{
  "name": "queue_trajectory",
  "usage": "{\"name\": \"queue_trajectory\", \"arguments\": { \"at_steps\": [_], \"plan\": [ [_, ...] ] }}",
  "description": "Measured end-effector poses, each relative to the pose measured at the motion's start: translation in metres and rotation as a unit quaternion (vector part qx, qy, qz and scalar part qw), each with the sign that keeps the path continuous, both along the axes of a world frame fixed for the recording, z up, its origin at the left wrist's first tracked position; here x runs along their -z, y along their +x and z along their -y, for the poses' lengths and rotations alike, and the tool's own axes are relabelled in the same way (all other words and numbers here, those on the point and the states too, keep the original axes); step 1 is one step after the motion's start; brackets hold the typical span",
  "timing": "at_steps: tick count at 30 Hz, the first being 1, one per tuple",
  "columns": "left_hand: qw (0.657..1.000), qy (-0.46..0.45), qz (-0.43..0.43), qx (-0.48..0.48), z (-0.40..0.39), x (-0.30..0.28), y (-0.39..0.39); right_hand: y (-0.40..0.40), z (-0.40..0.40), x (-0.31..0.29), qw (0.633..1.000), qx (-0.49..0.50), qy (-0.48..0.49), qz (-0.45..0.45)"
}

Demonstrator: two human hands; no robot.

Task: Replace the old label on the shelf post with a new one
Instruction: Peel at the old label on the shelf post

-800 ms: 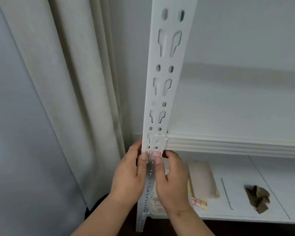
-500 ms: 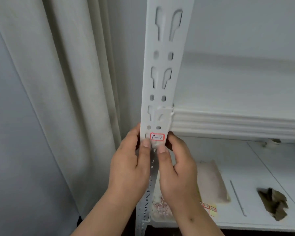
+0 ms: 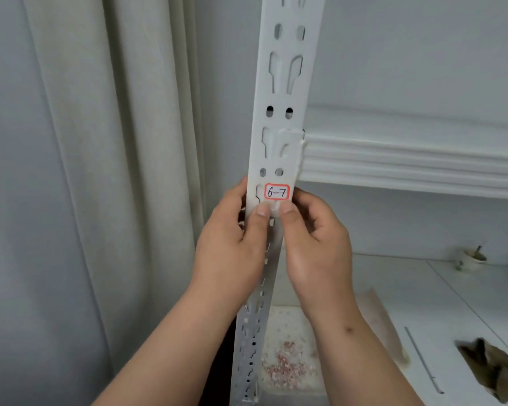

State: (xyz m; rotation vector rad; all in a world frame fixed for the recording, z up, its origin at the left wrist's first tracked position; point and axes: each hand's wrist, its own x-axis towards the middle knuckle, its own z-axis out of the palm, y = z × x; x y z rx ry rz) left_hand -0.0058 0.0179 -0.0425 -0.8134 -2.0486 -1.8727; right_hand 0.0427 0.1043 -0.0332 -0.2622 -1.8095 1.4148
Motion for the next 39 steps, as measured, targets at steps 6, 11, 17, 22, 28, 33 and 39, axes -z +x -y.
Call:
{"name": "queue_trajectory", "arguments": {
  "at_steps": [6, 11, 17, 22, 28, 33, 39],
  "plan": [
    [1.000, 0.003, 0.024, 0.001, 0.001, -0.003, -0.006, -0.004, 0.005, 0.000, 0.999, 0.017, -0.029, -0.021],
    [0.999, 0.031, 0.041, 0.009, -0.004, -0.004, -0.006, -0.007, 0.003, 0.002, 0.998, 0.020, -0.044, -0.033],
    [0.998, 0.061, 0.032, 0.005, -0.009, -0.003, -0.006, -0.006, 0.001, 0.001, 0.999, 0.006, -0.039, -0.031],
    [0.996, 0.077, 0.033, -0.018, -0.012, -0.004, -0.010, -0.008, 0.000, -0.007, 0.999, 0.017, -0.043, -0.024],
    [0.994, 0.094, 0.051, -0.004, -0.012, -0.006, -0.012, -0.013, 0.002, -0.008, 0.996, 0.014, -0.085, -0.034],
    [0.993, 0.102, 0.063, 0.003, -0.013, -0.008, -0.012, -0.015, 0.004, -0.006, 0.995, 0.015, -0.090, -0.048],
    [0.990, 0.112, 0.083, 0.035, -0.011, -0.006, -0.013, -0.013, 0.003, -0.004, 0.996, 0.002, -0.080, -0.051]
  ]
}}
